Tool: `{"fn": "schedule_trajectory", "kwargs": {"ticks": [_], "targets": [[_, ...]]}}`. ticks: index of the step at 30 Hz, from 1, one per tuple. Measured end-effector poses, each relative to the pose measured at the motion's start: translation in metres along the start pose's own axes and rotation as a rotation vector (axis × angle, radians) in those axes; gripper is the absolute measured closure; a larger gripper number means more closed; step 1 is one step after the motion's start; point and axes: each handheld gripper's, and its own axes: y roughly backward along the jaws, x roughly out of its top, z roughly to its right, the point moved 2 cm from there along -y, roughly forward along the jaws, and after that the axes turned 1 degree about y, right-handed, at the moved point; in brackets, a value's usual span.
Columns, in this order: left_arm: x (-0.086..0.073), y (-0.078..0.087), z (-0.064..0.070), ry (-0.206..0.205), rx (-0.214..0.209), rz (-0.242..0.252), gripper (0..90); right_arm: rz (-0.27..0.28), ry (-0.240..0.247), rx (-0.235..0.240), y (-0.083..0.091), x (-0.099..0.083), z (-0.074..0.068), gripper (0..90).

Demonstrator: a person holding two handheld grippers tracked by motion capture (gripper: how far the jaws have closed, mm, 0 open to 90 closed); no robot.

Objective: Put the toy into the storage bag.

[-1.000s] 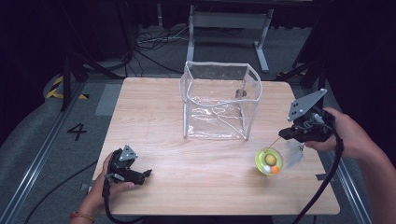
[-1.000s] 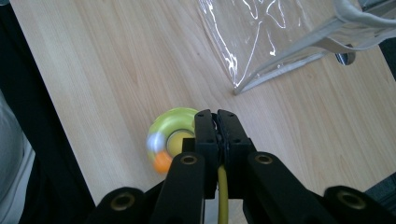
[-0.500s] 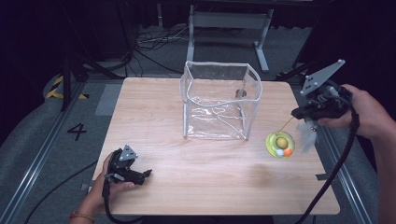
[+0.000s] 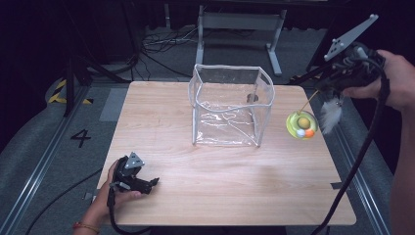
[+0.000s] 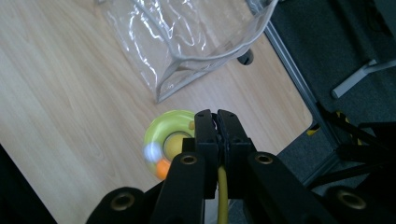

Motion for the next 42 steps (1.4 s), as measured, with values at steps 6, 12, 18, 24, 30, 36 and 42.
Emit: {"fn": "schedule_trajectory", "kwargs": {"ticks": [6,12,18,24,30,36,42], "targets": [[0.0,0.0,0.0,0.0,-0.001,0.0,0.5,0.007,0.008,-0.024,0.015,0.018,0.013,88.4],[0.0,0.0,0.0,-0.001,-0.003,-0.005,0.5,0.023,0.031,-0.043,0.029,0.038,0.021,88.3],[0.0,0.0,0.0,-0.001,-0.003,-0.005,0.5,0.056,0.056,-0.053,0.05,0.061,0.024,88.4],[0.0,0.0,-0.001,-0.005,-0.002,-0.003,0.5,0.058,0.078,-0.056,0.054,0.08,0.026,88.3],[0.0,0.0,0.0,-0.003,-0.001,-0.004,0.5,0.054,0.09,-0.056,0.045,0.1,0.03,88.3],[0.0,0.0,0.0,-0.001,-0.003,-0.005,0.5,0.061,0.102,-0.049,0.032,0.12,0.029,88.3],[0.0,0.001,0.0,-0.002,-0.003,-0.005,0.5,0.082,0.109,-0.024,0.015,0.135,0.03,88.3]]}}
